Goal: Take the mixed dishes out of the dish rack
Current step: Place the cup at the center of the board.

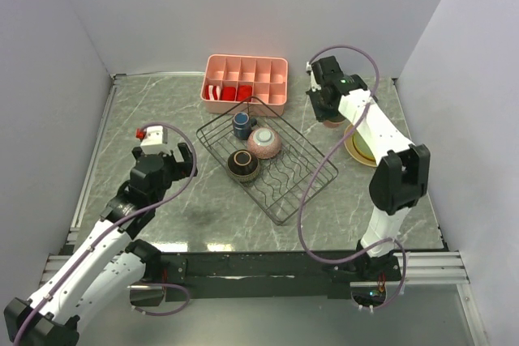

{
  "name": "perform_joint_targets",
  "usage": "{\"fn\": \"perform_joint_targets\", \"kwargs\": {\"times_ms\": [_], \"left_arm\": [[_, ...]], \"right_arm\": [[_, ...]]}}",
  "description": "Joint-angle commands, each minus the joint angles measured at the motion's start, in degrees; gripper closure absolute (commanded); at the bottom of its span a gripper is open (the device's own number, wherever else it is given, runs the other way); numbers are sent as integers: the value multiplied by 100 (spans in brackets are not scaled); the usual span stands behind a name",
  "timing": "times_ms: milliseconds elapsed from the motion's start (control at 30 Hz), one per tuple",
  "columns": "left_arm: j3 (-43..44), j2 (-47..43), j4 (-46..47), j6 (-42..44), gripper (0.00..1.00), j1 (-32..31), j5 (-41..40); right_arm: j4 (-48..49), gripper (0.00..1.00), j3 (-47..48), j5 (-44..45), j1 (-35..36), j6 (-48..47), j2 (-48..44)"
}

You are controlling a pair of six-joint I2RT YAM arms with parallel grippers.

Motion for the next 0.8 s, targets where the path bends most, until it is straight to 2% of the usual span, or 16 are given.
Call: {"fn": "perform_joint_targets", "kwargs": {"times_ms": [0, 200, 567, 667, 767], "left_arm": [[126, 102, 262, 192, 1, 42, -81], [109, 129, 288, 201, 1, 59, -37], [117, 173, 253, 209, 1, 77, -10], [126, 182, 262, 218, 1, 68, -2], [126, 199, 253, 218, 1, 77, -2]], "right_arm": [[175, 100, 442, 259, -158, -201, 243], [378, 100, 530, -127, -325, -174, 832], [466, 99, 838, -260, -589, -130, 1668], [474, 94, 864, -181, -607, -130, 1765], [501, 76, 855, -233, -668, -130, 1765]]}}
